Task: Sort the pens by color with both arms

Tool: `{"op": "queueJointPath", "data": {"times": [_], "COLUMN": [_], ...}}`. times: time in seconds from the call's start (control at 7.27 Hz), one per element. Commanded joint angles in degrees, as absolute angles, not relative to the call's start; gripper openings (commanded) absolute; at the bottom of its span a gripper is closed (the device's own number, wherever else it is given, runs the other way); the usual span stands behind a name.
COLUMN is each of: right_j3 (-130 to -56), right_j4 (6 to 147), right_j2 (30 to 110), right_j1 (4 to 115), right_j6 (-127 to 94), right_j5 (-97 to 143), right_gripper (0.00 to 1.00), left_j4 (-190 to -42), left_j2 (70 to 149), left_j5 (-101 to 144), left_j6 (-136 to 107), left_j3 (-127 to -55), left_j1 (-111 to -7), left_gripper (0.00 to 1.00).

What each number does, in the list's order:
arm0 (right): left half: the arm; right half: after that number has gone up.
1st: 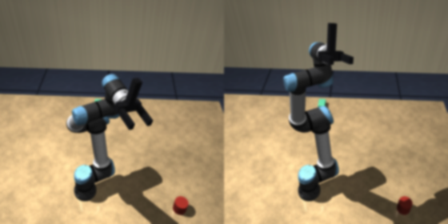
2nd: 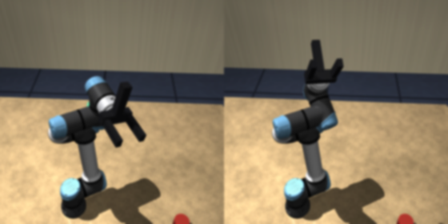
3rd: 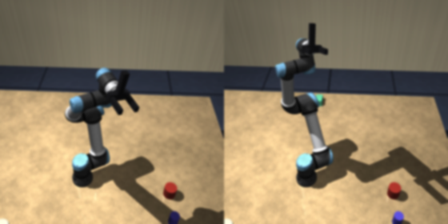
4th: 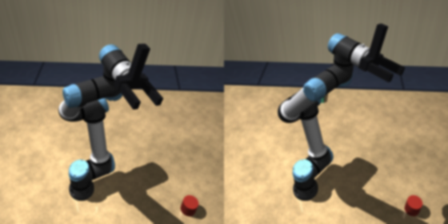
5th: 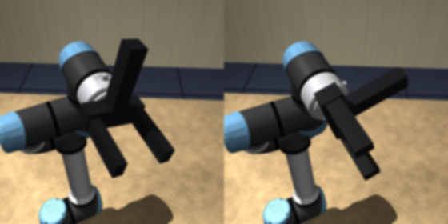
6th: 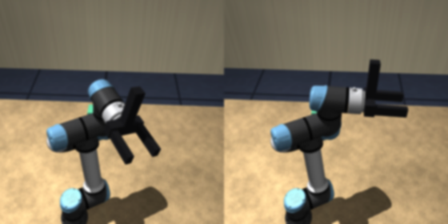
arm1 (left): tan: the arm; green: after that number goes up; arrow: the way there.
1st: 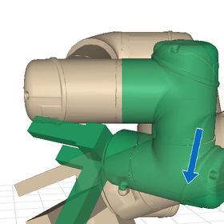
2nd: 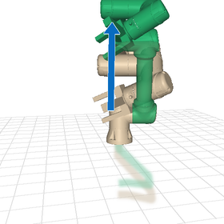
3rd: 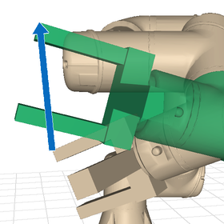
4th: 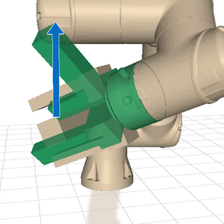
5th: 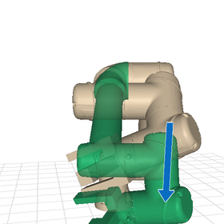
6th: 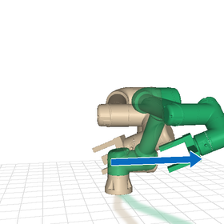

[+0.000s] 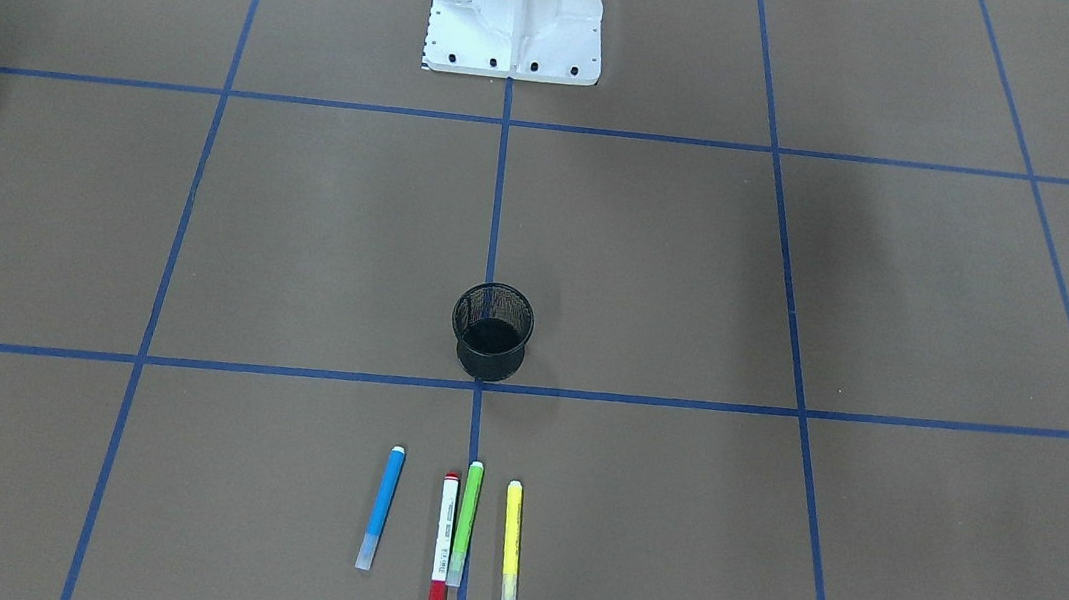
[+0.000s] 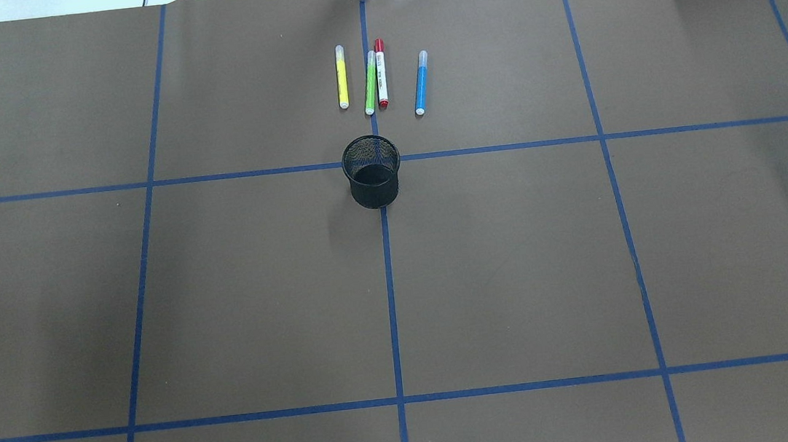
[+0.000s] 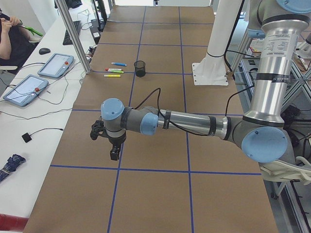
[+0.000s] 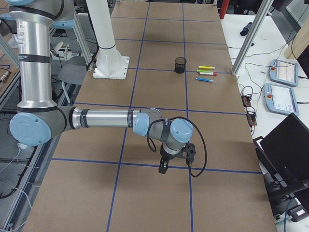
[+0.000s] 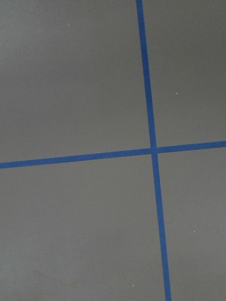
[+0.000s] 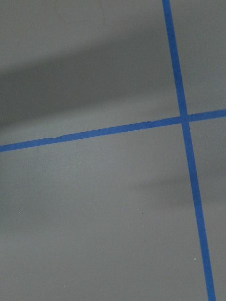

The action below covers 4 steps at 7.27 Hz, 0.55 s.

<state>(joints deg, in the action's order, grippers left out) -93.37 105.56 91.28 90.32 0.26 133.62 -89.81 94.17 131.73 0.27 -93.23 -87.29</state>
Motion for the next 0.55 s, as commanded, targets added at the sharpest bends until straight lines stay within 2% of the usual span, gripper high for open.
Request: {"op": "queueJointPath", "data": {"times": [0.0, 0.41], "right_j3": [-92.8, -93.5], "right_j4": [105.3, 105.3], "right_j2": [91.2, 91.0], "right_j1": [90.4, 91.1], "right_j6": [0.3, -0.7], "right_j5": [134.0, 134.3], "right_gripper": [0.99, 0.99], "left_j4": [-88.2, -88.2], "left_j2": [89.9, 88.9], "left_j5": [131.6, 131.8], "left_j6": [4.1, 3.5], "left_j3": [-93.3, -93.6], "left_j1": [-88.2, -88.9], "left_gripper": [1.00, 1.00]}}
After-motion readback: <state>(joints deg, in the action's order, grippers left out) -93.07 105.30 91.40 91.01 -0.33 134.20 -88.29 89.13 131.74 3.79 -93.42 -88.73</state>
